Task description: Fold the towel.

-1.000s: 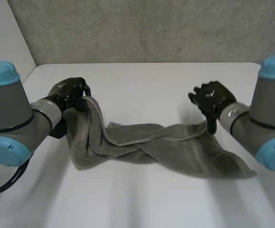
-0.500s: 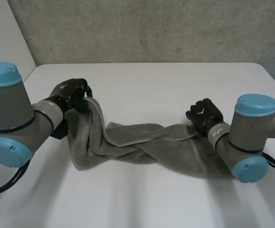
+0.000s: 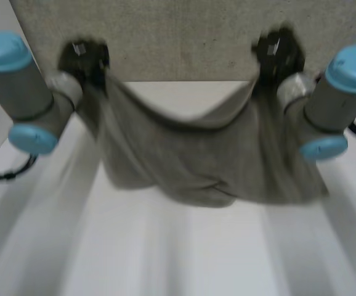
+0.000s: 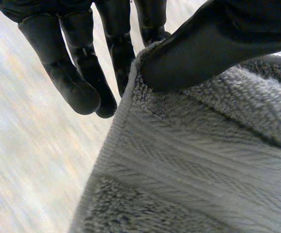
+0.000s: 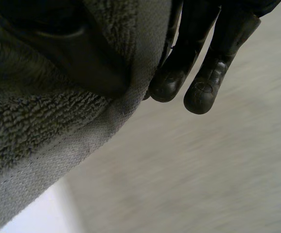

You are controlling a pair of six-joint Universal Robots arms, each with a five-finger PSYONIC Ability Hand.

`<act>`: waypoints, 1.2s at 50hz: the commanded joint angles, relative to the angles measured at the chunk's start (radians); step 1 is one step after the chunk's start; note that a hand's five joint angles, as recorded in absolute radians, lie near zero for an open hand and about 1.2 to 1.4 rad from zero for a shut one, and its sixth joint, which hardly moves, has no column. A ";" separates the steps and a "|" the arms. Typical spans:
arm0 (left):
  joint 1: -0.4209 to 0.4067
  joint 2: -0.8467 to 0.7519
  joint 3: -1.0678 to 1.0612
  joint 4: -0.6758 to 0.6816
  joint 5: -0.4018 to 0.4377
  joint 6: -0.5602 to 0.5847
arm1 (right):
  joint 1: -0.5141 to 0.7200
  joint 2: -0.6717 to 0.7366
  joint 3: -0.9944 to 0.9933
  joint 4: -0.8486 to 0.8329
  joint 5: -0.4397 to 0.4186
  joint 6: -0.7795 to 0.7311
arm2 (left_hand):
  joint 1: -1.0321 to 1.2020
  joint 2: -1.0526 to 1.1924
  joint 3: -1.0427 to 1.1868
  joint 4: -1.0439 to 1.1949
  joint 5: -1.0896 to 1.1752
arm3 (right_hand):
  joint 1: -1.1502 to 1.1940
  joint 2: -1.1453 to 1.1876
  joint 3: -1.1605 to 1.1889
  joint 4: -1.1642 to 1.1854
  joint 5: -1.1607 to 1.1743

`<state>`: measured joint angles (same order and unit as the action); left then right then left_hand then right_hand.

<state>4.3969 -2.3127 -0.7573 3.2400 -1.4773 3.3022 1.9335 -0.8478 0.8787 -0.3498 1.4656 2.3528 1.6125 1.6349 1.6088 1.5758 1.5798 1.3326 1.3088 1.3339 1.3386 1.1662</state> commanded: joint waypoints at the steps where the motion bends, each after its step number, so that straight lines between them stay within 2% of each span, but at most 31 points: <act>1: 0.003 0.022 0.334 0.193 -0.138 -0.141 | 0.001 -0.031 -0.153 -0.337 0.033 0.065 | -0.216 -0.239 -0.213 -0.180 -0.358 | 0.064 0.087 0.062 0.058 0.056; 2: 0.007 0.039 0.373 0.226 -0.159 -0.197 | -0.004 -0.057 -0.153 -0.348 0.035 0.085 | -0.216 -0.239 -0.213 -0.180 -0.358 | 0.064 0.087 0.062 0.058 0.056; 5: 0.010 0.047 0.426 0.245 -0.161 -0.249 | -0.008 -0.094 -0.147 -0.296 0.032 0.121 | -0.216 -0.239 -0.213 -0.180 -0.358 | 0.064 0.087 0.062 0.058 0.056; 14: 0.009 0.002 0.371 0.149 -0.129 -0.234 | -0.008 -0.054 -0.116 -0.015 -0.019 0.157 | -0.216 -0.239 -0.213 -0.180 -0.358 | 0.064 0.087 0.062 0.058 0.056; 18: 0.009 -0.011 0.197 0.095 -0.092 -0.233 | -0.010 -0.027 -0.038 0.089 -0.077 0.163 | -0.216 -0.239 -0.213 -0.180 -0.358 | 0.064 0.087 0.062 0.058 0.056; 23: 0.013 -0.011 -0.040 0.128 -0.034 -0.222 | -0.011 -0.005 0.089 0.115 -0.158 0.163 | -0.216 -0.239 -0.213 -0.180 -0.358 | 0.064 0.087 0.062 0.058 0.056; 25: 0.019 -0.013 -0.190 0.196 -0.008 -0.162 | -0.011 0.025 0.161 0.118 -0.185 0.158 | -0.216 -0.239 -0.213 -0.180 -0.358 | 0.064 0.087 0.062 0.058 0.056; 26: 0.019 -0.013 -0.191 0.196 -0.008 -0.162 | -0.011 0.026 0.161 0.118 -0.185 0.158 | -0.216 -0.239 -0.213 -0.180 -0.358 | 0.064 0.087 0.062 0.058 0.056; 28: 0.019 -0.014 -0.348 0.271 0.015 -0.054 | -0.008 0.067 0.209 0.129 -0.185 0.152 | -0.216 -0.239 -0.213 -0.180 -0.358 | 0.064 0.087 0.062 0.058 0.056; 29: 0.019 -0.014 -0.349 0.271 0.015 -0.053 | -0.008 0.067 0.209 0.129 -0.185 0.152 | -0.216 -0.239 -0.213 -0.180 -0.358 | 0.064 0.087 0.062 0.058 0.056; 31: 0.018 -0.014 -0.485 0.348 0.034 0.084 | -0.007 0.099 0.233 0.150 -0.182 0.152 | -0.216 -0.239 -0.213 -0.180 -0.358 | 0.064 0.087 0.062 0.058 0.056; 34: 0.018 -0.013 -0.537 0.377 0.051 0.148 | -0.007 0.107 0.240 0.167 -0.182 0.152 | -0.216 -0.239 -0.213 -0.180 -0.358 | 0.064 0.087 0.062 0.058 0.056; 36: 0.016 0.002 -0.623 0.405 0.071 0.247 | -0.010 0.105 0.244 0.228 -0.179 0.152 | -0.216 -0.239 -0.213 -0.180 -0.358 | 0.064 0.087 0.062 0.058 0.056; 37: 0.016 0.002 -0.623 0.405 0.071 0.247 | -0.010 0.105 0.244 0.229 -0.179 0.152 | -0.216 -0.239 -0.213 -0.180 -0.358 | 0.064 0.087 0.062 0.058 0.056; 44: 0.019 0.091 -0.721 0.402 0.083 0.266 | -0.042 0.015 0.282 0.394 -0.156 0.164 | -0.216 -0.239 -0.213 -0.180 -0.358 | 0.064 0.087 0.062 0.058 0.056; 53: 0.023 0.171 -0.810 0.400 0.084 0.272 | -0.079 -0.137 0.427 0.405 -0.145 0.183 | -0.216 -0.239 -0.213 -0.180 -0.358 | 0.064 0.087 0.062 0.058 0.056; 60: 0.026 0.265 -0.879 0.400 0.086 0.272 | -0.159 -0.344 0.546 0.402 -0.122 0.339 | -0.216 -0.239 -0.213 -0.180 -0.358 | 0.064 0.087 0.062 0.058 0.056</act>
<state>4.4195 -2.1099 -1.5900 3.6398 -1.3916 3.5741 1.8324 -1.0438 1.3434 0.0570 1.3235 2.5722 1.6125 1.6348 1.6050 1.5758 1.5775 1.3332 1.3088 1.3340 1.3386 1.1663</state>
